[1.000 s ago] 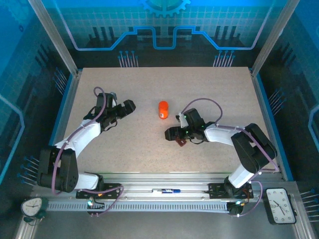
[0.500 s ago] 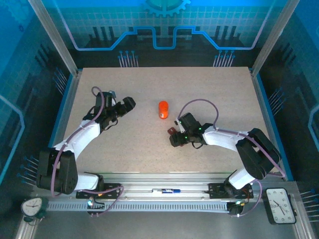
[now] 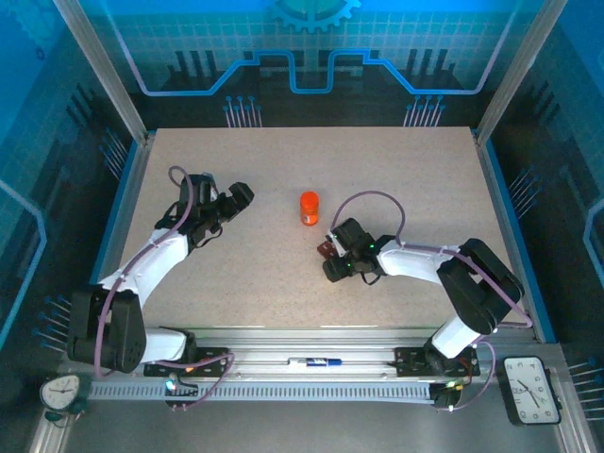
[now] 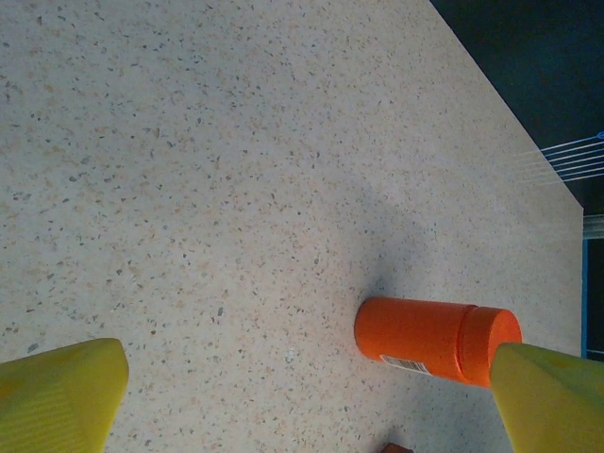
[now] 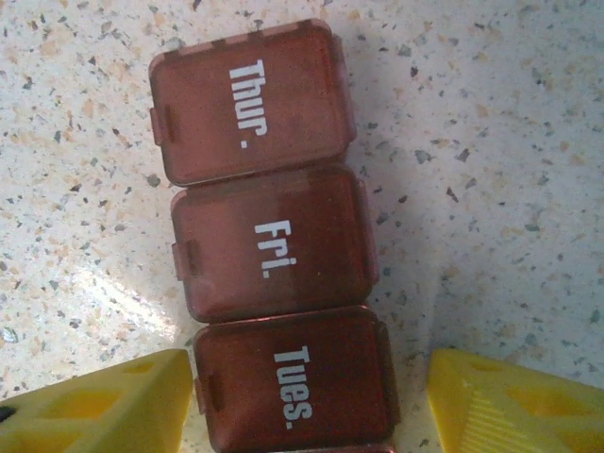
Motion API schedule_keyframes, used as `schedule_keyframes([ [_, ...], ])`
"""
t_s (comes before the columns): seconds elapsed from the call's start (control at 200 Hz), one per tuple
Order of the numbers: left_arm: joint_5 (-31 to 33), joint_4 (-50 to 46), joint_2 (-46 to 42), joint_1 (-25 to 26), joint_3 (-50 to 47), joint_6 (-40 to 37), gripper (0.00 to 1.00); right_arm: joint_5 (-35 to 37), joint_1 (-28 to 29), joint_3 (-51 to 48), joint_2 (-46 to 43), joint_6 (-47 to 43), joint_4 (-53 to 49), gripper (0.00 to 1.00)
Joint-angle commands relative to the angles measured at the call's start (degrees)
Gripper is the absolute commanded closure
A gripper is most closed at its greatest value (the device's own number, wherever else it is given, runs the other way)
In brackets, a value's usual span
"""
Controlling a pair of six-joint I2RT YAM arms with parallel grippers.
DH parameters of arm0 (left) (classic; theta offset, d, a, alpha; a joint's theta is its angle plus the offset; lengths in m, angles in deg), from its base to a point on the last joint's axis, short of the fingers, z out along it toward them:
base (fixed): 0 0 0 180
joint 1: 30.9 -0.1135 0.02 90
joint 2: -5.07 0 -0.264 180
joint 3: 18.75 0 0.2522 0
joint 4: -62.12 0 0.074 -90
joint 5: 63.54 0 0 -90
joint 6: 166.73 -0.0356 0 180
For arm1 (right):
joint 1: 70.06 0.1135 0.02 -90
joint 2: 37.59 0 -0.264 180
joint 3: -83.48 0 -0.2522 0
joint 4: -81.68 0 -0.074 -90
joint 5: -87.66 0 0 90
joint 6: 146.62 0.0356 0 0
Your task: Sort the pills into containers
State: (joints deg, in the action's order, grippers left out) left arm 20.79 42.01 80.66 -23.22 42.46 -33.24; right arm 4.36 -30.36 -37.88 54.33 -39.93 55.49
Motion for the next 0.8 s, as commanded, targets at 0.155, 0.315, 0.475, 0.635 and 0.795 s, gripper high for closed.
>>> schedule_keyframes([
  [0.155, -1.92, -1.72, 0.30, 0.49, 2.10, 2.81, 0.01, -0.70, 0.81, 0.27, 1.70, -0.18, 0.91, 0.50],
  [0.315, -5.76, -1.09, -0.24, 0.92, 2.00, 2.44, 0.01, -1.25, 0.78, 0.21, -0.40, -0.43, 0.70, 0.67],
  [0.475, -10.87, 2.74, -1.26, 3.37, 1.67, 2.61, 0.01, -3.69, 0.56, 0.66, -5.95, -0.05, -0.04, 0.73],
  [0.635, -13.86, 8.34, -2.46, 8.26, 1.78, 3.58, 0.01, -9.84, -0.99, 1.69, -11.34, 0.85, 0.70, 0.74],
  [0.795, -16.89, 15.70, -2.65, 11.61, 1.26, 7.00, 0.01, -16.51, -4.18, 3.10, -14.14, 3.70, 2.52, 0.75],
])
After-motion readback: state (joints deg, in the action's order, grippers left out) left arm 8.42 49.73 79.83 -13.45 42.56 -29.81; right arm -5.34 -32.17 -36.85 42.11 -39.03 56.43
